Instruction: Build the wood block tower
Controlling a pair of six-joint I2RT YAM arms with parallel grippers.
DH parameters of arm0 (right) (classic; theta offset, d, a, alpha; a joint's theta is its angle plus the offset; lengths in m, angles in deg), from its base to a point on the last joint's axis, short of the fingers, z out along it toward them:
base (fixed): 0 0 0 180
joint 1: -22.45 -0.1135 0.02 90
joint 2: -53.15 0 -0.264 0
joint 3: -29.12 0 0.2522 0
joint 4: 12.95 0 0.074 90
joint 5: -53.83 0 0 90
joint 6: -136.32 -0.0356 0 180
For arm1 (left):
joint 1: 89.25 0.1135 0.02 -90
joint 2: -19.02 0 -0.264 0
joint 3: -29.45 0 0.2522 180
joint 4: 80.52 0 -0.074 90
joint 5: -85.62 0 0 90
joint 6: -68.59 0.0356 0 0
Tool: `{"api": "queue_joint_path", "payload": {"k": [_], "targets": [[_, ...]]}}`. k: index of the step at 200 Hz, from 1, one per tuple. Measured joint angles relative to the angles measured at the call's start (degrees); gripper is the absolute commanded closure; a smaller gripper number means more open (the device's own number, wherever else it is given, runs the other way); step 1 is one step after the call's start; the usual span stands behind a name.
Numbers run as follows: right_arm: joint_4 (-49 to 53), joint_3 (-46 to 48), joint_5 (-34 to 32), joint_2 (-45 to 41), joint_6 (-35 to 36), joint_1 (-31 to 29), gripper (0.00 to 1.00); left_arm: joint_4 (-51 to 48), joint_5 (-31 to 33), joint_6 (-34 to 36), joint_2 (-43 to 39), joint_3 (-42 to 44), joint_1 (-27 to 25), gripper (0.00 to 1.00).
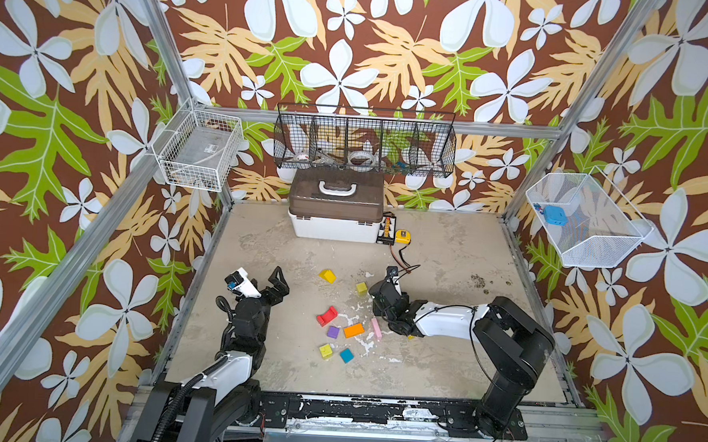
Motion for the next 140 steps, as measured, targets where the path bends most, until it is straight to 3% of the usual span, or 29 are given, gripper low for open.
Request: {"api": "queue_joint_path", "payload": {"k": [62, 116, 120, 123, 125, 140], "targets": [[2.01, 1.01, 0.15, -6.62, 0.44, 0.0, 0.25, 0.0, 0.0, -0.02, 0.0, 0.0, 0.0, 0.03], [4.48, 11.19, -1.18, -21.09, -3.37, -0.15, 0.24, 0.0, 0.0, -0.02, 0.09, 0.0, 0.0, 0.03], [4.79, 12.48, -1.42, -22.73, -4.17, -0.13, 0.22, 0.0, 0.0, -0.02, 0.09, 0.0, 0.0, 0.03], [5.01, 13.35, -1.49, -23.87, -4.92, -0.13, 0.04, 0.02, 0.0, -0.02, 0.11, 0.0, 0.0, 0.03], [5.18, 14.01, -1.57, -24.65, -5.33, -0.13, 0.01, 0.02, 0.0, -0.02, 0.11, 0.0, 0.0, 0.03], [7.06, 17.99, -1.81, -30.71, -9.31, -0.13, 0.0, 0.0, 0.0, -0.02, 0.11, 0.0, 0.0, 0.03]]}}
